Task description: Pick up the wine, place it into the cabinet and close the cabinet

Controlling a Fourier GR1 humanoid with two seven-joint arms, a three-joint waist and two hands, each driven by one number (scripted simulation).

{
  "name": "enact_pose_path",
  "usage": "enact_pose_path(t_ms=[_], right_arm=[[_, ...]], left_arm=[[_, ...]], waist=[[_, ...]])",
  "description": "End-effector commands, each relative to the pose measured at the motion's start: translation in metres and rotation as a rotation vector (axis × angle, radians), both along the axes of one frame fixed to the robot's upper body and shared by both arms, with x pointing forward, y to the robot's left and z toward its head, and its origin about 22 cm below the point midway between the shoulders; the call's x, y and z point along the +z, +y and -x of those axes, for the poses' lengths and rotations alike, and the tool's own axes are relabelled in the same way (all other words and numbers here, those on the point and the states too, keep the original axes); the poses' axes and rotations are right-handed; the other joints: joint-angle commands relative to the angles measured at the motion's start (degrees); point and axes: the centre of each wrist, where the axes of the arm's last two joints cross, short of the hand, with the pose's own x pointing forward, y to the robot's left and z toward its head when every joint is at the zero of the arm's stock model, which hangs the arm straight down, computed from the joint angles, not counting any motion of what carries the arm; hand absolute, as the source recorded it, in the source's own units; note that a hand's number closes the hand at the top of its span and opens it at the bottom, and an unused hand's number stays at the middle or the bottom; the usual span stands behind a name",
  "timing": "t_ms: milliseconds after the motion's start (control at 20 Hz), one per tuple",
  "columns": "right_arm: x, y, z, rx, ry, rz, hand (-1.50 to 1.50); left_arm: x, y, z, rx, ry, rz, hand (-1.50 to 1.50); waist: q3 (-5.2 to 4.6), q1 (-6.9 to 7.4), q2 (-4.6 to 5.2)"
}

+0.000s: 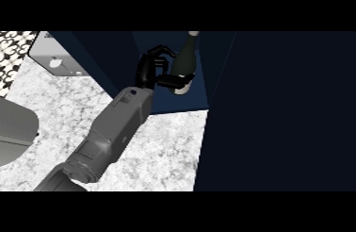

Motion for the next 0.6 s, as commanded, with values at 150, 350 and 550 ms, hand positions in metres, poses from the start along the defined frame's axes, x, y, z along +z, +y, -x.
enact_pose_path(t_ms=[150,350,550], right_arm=[[0.023,-0.007,0.02,0.067,0.014,-0.069,-1.5],[0.022,-0.003,0.021,0.1,0.008,-0.087,-1.5],[0.024,-0.006,0.023,0.091,-0.011,-0.078,-1.5]], left_arm=[[-0.012,0.015,0.001,0.063,-0.005,-0.008,1.5],[0.002,0.016,-0.008,0.093,-0.036,-0.06,1.5],[0.015,0.03,-0.018,0.123,-0.077,-0.137,-1.5]], waist=[[0.01,-0.78,0.6],[-0.05,-1.28,0.83],[-0.07,-1.62,0.78]])
